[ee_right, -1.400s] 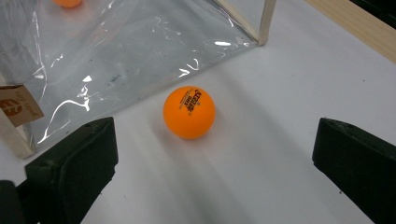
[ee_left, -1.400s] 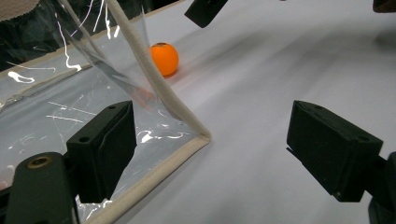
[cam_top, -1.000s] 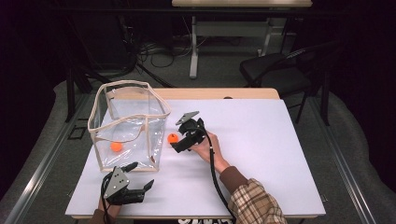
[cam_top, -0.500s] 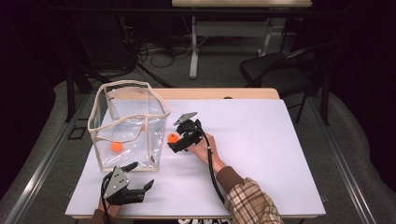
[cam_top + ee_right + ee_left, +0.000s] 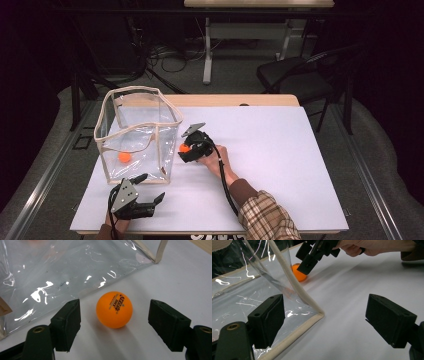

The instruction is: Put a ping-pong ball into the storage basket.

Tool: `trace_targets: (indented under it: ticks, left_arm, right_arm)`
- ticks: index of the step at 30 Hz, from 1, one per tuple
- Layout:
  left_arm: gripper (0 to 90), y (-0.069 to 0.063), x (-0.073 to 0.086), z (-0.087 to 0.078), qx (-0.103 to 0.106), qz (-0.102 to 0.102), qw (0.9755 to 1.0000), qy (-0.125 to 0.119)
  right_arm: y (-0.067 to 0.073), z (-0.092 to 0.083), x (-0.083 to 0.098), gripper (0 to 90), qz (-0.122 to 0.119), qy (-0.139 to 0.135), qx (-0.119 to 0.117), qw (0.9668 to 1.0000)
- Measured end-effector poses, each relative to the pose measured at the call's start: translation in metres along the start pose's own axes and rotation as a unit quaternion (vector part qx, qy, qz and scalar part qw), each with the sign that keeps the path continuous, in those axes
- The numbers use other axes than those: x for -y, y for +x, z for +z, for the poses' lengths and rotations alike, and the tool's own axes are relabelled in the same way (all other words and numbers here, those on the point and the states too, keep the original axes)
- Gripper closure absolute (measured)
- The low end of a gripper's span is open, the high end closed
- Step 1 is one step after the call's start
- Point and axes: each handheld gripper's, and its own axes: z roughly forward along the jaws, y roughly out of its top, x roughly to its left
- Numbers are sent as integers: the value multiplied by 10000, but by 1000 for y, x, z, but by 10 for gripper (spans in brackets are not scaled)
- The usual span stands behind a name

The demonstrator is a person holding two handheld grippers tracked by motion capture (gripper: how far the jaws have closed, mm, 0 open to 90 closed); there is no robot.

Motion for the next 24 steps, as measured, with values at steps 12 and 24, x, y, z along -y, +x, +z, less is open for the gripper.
trace_targets:
  ticks: [12, 24]
  left_arm:
    - [158, 0, 0, 0, 16, -5, 10000, 5]
    - [158, 0, 0, 0, 5, 9, 10000, 7]
  right_arm:
    - [3, 9, 1, 406, -30, 181, 45, 9998]
    - [4, 11, 1, 474, -114, 197, 94, 9997]
